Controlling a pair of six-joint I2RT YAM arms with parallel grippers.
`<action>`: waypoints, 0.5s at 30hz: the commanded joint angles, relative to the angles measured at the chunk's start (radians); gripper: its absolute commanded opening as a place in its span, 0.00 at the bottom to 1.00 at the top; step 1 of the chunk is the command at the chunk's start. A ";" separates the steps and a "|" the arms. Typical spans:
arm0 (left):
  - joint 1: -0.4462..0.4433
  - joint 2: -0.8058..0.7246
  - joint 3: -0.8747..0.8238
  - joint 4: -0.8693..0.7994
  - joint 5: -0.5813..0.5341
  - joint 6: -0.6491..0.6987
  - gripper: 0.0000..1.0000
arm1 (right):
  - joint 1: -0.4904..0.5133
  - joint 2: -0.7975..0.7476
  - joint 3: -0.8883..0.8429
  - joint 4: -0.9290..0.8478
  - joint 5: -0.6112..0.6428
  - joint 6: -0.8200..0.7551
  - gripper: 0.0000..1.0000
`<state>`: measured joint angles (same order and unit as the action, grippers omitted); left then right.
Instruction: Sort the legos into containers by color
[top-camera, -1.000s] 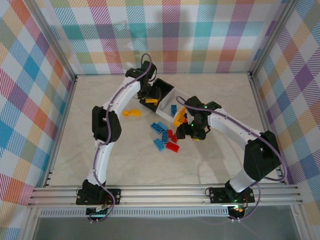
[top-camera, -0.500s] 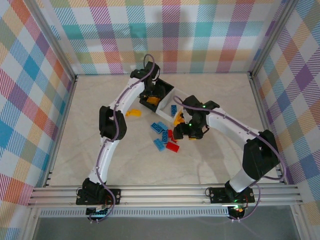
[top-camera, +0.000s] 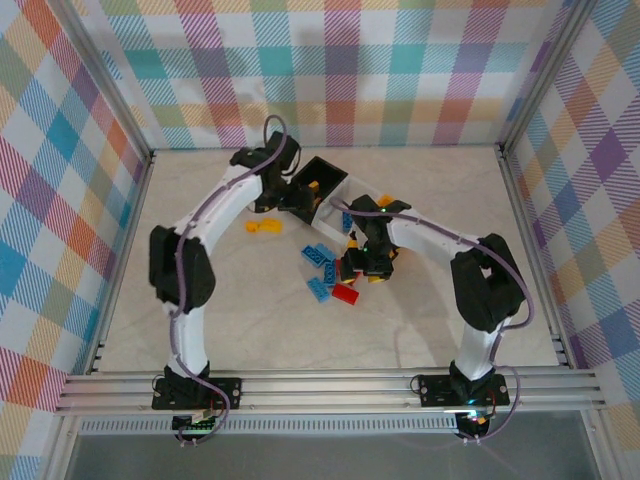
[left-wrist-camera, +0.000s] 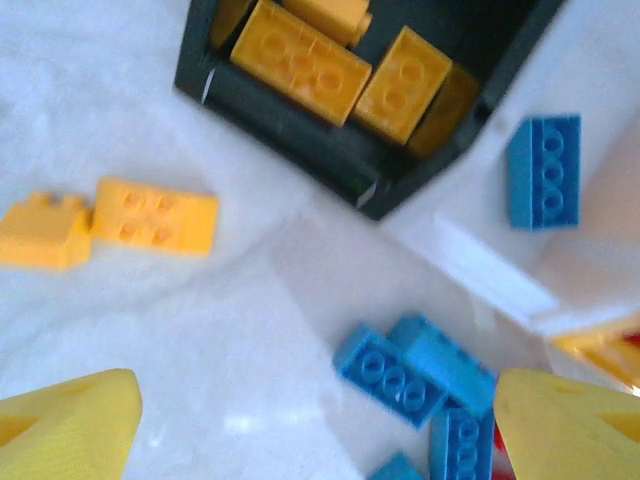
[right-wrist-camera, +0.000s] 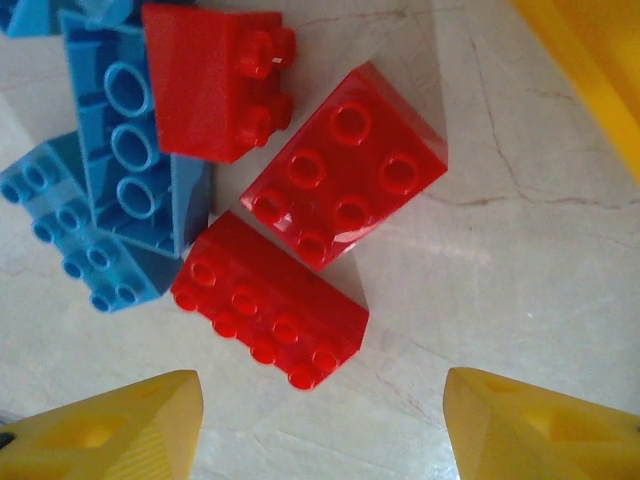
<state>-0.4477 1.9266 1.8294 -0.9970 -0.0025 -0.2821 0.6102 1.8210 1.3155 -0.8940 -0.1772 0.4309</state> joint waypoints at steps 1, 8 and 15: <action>-0.008 -0.133 -0.153 0.013 -0.011 -0.037 0.92 | 0.003 0.033 0.039 0.027 -0.003 0.047 0.65; -0.008 -0.325 -0.369 0.005 -0.026 -0.053 0.93 | 0.003 0.123 0.099 0.030 0.023 0.061 0.66; -0.008 -0.415 -0.457 -0.011 -0.027 -0.053 0.95 | 0.003 0.209 0.161 0.014 0.066 0.069 0.67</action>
<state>-0.4500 1.5604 1.3956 -0.9928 -0.0151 -0.3260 0.6102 1.9976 1.4471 -0.8627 -0.1375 0.4835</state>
